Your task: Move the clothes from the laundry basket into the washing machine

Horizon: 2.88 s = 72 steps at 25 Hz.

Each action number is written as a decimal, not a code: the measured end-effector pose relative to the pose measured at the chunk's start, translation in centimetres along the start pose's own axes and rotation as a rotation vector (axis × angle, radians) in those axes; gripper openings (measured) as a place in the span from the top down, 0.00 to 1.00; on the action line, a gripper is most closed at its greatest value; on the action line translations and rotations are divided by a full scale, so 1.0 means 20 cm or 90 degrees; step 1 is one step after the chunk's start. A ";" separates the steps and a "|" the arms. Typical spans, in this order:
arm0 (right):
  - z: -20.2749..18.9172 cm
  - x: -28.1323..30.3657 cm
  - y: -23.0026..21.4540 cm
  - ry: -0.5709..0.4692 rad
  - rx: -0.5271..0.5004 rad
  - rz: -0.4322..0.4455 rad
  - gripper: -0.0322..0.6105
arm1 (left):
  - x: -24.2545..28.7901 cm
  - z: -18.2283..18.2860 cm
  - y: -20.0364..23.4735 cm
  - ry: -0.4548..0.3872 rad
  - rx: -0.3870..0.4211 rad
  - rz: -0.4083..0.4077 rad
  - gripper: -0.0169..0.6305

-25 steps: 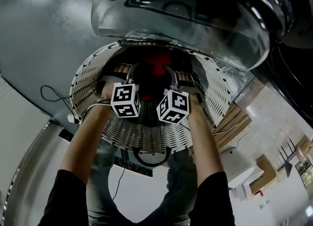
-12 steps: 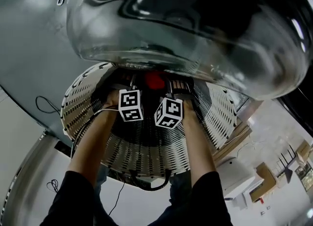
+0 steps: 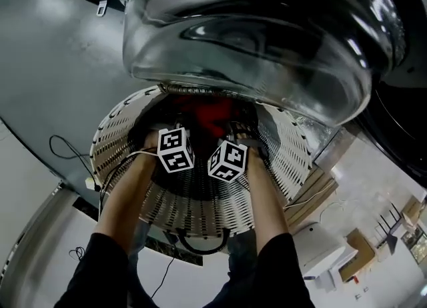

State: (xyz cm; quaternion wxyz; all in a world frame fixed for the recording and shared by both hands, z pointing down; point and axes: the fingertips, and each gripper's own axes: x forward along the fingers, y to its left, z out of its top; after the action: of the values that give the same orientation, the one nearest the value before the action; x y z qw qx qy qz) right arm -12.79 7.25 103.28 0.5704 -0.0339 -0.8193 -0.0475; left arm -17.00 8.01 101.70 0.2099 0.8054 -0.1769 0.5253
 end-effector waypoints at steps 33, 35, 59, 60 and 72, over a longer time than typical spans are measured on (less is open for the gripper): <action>0.60 -1.66 -0.28 -0.181 0.209 -0.156 0.87 | -1.60 0.70 -0.13 -0.182 -0.106 0.113 0.88; 0.64 -1.75 -0.29 -0.188 0.224 -0.163 0.87 | -1.69 0.73 -0.15 -0.190 -0.112 0.115 0.88; 0.80 -3.09 -0.49 -0.231 0.358 -0.393 0.87 | -2.75 1.53 -0.30 -0.321 0.012 0.143 0.88; 0.77 -3.14 -0.50 -0.226 0.364 -0.407 0.87 | -2.77 1.58 -0.32 -0.327 0.023 0.138 0.88; 0.28 -3.65 -0.47 -0.201 0.445 -0.538 0.87 | -2.79 2.22 -0.62 -0.355 0.165 0.095 0.88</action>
State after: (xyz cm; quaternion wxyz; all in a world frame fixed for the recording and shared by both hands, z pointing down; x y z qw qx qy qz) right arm 6.38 -1.57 32.53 0.3497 0.4807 -0.8041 0.0085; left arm 1.97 -1.05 32.43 0.0095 0.9233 -0.2179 0.3162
